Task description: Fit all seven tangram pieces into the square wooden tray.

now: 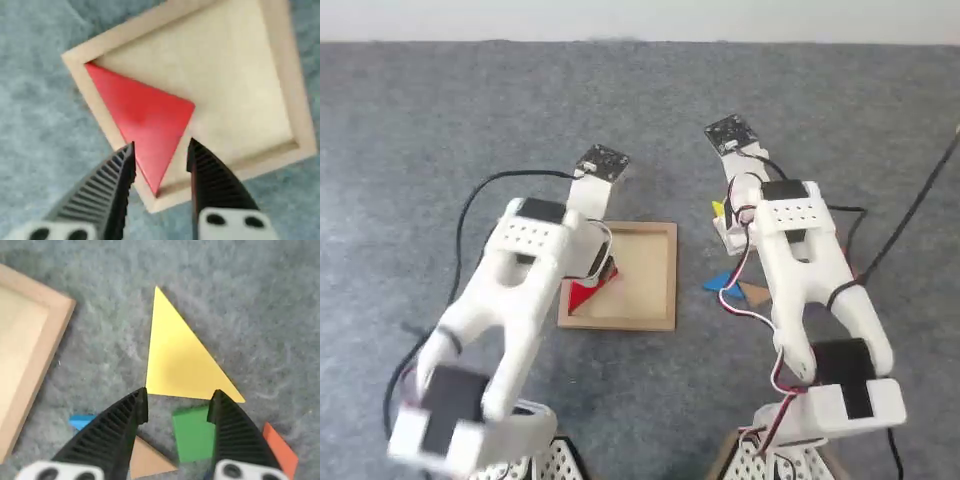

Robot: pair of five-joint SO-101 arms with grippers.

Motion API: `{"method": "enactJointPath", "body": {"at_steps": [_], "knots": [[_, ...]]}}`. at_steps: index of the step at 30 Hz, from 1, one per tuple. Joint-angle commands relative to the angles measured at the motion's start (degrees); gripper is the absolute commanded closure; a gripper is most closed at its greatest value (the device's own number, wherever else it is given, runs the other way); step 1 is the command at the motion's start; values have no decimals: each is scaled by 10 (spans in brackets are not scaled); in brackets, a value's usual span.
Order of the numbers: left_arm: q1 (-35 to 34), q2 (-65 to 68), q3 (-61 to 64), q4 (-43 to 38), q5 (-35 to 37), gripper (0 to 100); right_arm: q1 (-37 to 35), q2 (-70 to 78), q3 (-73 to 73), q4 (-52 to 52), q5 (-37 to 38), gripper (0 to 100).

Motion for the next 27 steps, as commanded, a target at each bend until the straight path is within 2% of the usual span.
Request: {"method": "enactJointPath", "body": {"at_steps": [1, 3, 5, 9, 12, 16, 22, 27], "knots": [[-14, -123, 27, 7, -4, 837, -9, -8, -32, 22, 84, 731], [-38, -135, 31, 8, -1, 837, -18, 10, -34, 29, 131, 627], [-71, -129, 31, 7, 11, 837, -23, 35, -35, 36, 183, 571], [-110, -116, 36, 8, 14, 838, -26, 68, -44, 26, 199, 625], [-108, -116, 41, 4, 14, 840, -28, 84, -54, 22, 205, 680], [-110, -114, 51, -12, 14, 840, -22, 112, -64, 5, 256, 738], [-113, -120, 68, -27, 13, 840, -22, 169, -115, 37, 295, 815], [-116, -120, 65, -27, 14, 840, -11, 204, -159, 54, 323, 827]]}}
